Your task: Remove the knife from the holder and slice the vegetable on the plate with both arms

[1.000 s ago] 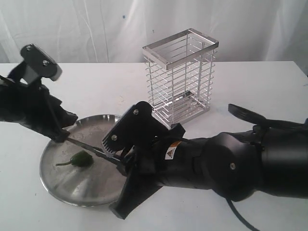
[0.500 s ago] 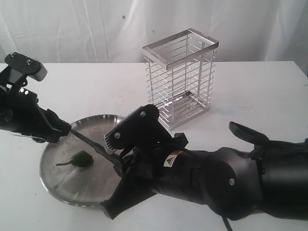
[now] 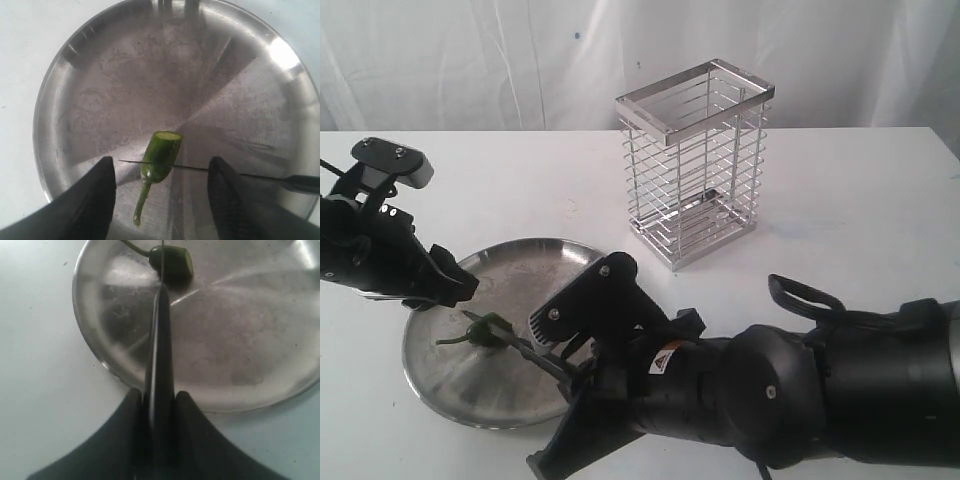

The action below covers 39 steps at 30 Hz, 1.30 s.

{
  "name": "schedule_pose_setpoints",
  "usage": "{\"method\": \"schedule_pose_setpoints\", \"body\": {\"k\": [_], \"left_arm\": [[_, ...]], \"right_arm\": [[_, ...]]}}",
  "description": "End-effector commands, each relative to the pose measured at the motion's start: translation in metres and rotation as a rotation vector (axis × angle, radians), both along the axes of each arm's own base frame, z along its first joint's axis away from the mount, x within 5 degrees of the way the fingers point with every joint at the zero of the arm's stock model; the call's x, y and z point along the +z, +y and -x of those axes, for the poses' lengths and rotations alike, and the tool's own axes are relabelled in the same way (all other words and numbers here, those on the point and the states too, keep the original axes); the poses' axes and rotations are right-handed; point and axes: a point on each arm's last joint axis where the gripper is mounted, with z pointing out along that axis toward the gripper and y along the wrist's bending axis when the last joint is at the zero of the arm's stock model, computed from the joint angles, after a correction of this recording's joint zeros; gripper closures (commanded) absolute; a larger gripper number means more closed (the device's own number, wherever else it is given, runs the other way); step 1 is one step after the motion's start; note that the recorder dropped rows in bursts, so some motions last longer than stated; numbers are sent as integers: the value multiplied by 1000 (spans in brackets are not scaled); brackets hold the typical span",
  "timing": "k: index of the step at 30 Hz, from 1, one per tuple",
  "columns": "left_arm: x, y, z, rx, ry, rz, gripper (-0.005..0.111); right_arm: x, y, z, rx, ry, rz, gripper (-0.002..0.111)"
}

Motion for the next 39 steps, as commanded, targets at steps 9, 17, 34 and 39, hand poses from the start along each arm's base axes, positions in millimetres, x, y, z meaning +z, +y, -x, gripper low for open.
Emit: {"method": "schedule_pose_setpoints", "body": {"k": [9, 17, 34, 39], "left_arm": [[-1, -1, 1, 14, 12, 19, 48], [-1, -1, 1, 14, 12, 19, 48], [-6, -3, -2, 57, 39, 69, 50], [-14, -3, -6, 68, 65, 71, 55]], "right_arm": [[2, 0, -4, -33, -44, -19, 108], [-6, 1, -4, -31, -28, 5, 108], [-11, 2, -7, -48, -39, 13, 108], [-11, 2, -8, -52, -45, 10, 108]]}}
